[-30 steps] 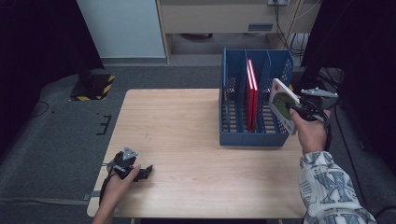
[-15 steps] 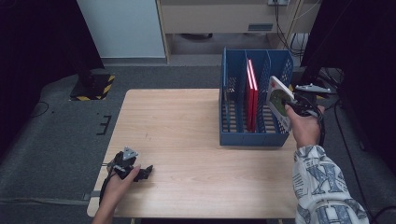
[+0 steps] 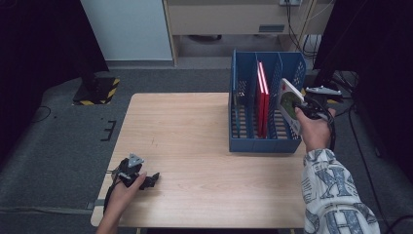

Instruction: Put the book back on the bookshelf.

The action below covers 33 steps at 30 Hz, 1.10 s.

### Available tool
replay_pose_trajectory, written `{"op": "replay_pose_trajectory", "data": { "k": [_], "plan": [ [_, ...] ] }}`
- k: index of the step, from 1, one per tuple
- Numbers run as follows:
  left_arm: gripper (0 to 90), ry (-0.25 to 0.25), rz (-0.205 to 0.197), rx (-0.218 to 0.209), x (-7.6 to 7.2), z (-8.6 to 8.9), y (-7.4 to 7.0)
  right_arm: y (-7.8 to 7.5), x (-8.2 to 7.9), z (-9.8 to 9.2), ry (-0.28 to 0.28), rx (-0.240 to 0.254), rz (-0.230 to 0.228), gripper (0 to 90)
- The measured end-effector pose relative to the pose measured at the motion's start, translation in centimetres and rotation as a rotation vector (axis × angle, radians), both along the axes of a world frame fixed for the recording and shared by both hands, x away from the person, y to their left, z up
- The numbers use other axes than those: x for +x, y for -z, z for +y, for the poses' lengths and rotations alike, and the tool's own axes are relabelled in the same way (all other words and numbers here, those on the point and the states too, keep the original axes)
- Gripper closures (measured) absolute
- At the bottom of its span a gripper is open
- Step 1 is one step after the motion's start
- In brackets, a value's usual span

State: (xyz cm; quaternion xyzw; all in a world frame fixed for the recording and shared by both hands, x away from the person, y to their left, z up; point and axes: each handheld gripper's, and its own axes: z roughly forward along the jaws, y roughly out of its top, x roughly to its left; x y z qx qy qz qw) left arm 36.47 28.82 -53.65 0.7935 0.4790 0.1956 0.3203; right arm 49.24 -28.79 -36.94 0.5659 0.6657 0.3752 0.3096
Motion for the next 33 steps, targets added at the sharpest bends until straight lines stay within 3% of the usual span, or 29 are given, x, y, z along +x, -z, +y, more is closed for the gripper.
{"op": "replay_pose_trajectory", "data": {
  "k": [14,33],
  "plan": [
    [0.0,0.003,0.000,0.001,0.0,0.0,0.0,0.7,0.4,0.7,0.011,0.015,-0.001,75.5],
    [0.0,0.002,0.000,0.000,0.0,0.0,0.0,3.3,1.7,1.2,0.046,0.029,0.013,75.5]
  ]
}}
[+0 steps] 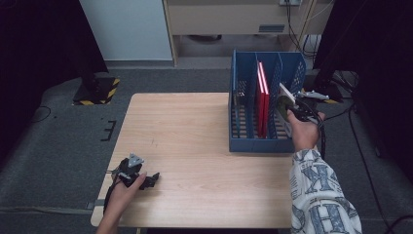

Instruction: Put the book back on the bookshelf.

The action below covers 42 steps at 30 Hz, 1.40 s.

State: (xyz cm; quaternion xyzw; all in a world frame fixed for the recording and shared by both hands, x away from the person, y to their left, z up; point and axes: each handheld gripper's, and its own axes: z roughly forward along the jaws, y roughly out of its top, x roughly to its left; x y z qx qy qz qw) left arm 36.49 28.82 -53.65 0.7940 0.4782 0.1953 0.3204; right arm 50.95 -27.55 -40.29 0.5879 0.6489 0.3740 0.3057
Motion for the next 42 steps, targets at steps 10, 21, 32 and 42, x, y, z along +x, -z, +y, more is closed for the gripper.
{"op": "replay_pose_trajectory", "data": {
  "k": [10,21,32,42],
  "plan": [
    [0.0,-0.001,0.000,0.000,0.0,0.0,0.0,0.8,0.4,0.1,0.018,0.000,0.017,75.5],
    [0.0,0.000,0.000,-0.001,0.0,0.0,0.0,1.9,1.0,0.6,0.021,-0.008,0.034,75.5],
    [0.0,0.003,0.000,0.000,0.1,0.0,0.0,2.3,1.6,0.8,0.024,-0.015,0.050,75.4],
    [0.0,0.006,0.000,0.001,0.1,0.0,0.0,3.0,2.2,1.0,0.030,-0.025,0.072,75.4]
  ]
}}
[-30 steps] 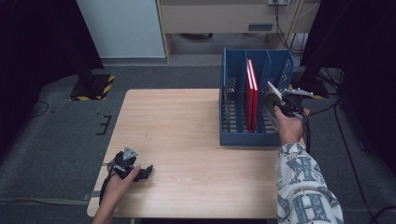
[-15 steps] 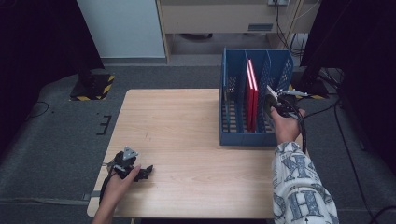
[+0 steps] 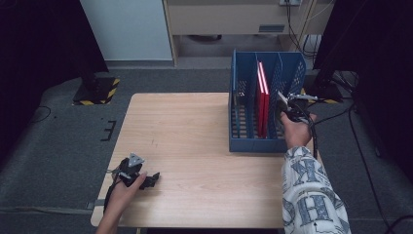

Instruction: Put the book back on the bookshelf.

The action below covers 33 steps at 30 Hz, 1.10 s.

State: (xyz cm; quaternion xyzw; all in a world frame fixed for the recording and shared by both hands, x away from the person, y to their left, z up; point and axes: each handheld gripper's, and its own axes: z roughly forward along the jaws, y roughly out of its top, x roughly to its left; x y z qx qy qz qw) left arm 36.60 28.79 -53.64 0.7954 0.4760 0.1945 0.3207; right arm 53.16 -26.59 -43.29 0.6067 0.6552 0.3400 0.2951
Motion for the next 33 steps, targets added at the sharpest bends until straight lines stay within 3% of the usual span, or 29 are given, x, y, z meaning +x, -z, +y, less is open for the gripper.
{"op": "replay_pose_trajectory", "data": {
  "k": [16,29,33],
  "plan": [
    [0.0,0.000,0.000,0.000,0.0,0.0,0.0,0.4,-1.1,0.7,-0.019,-0.022,0.039,74.5],
    [0.0,0.000,0.000,0.000,0.0,0.0,0.0,1.2,-1.7,0.8,0.004,0.004,0.049,73.8],
    [0.0,0.001,0.000,0.000,0.0,0.0,0.0,1.7,-1.7,1.2,-0.003,-0.020,0.054,73.8]
  ]
}}
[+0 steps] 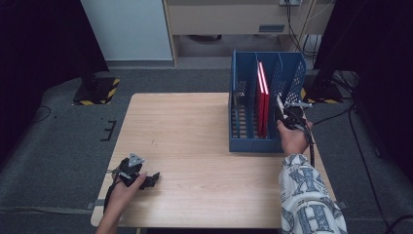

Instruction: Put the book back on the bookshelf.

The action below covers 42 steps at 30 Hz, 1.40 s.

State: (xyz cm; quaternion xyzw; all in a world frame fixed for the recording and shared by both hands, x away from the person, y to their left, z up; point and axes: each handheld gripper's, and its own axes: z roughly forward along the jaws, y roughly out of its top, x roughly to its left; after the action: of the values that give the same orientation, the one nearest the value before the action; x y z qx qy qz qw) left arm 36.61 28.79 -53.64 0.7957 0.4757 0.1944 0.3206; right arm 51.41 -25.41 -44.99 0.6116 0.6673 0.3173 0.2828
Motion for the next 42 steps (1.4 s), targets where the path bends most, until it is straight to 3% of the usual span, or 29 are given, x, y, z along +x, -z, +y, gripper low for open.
{"op": "replay_pose_trajectory", "data": {
  "k": [19,25,29,42],
  "plan": [
    [0.0,0.001,0.000,0.000,0.0,0.0,0.0,0.6,-0.5,0.0,0.005,0.034,-0.027,70.8],
    [0.0,0.001,0.000,0.000,0.0,0.0,0.0,0.3,-0.8,0.1,0.007,0.050,-0.055,66.6],
    [0.0,0.001,0.000,0.001,0.0,0.0,0.0,0.3,-1.2,0.0,0.014,0.077,-0.099,67.1],
    [0.0,0.002,0.000,0.000,0.0,0.0,0.0,0.3,-1.3,-0.4,0.045,0.026,-0.119,75.2]
  ]
}}
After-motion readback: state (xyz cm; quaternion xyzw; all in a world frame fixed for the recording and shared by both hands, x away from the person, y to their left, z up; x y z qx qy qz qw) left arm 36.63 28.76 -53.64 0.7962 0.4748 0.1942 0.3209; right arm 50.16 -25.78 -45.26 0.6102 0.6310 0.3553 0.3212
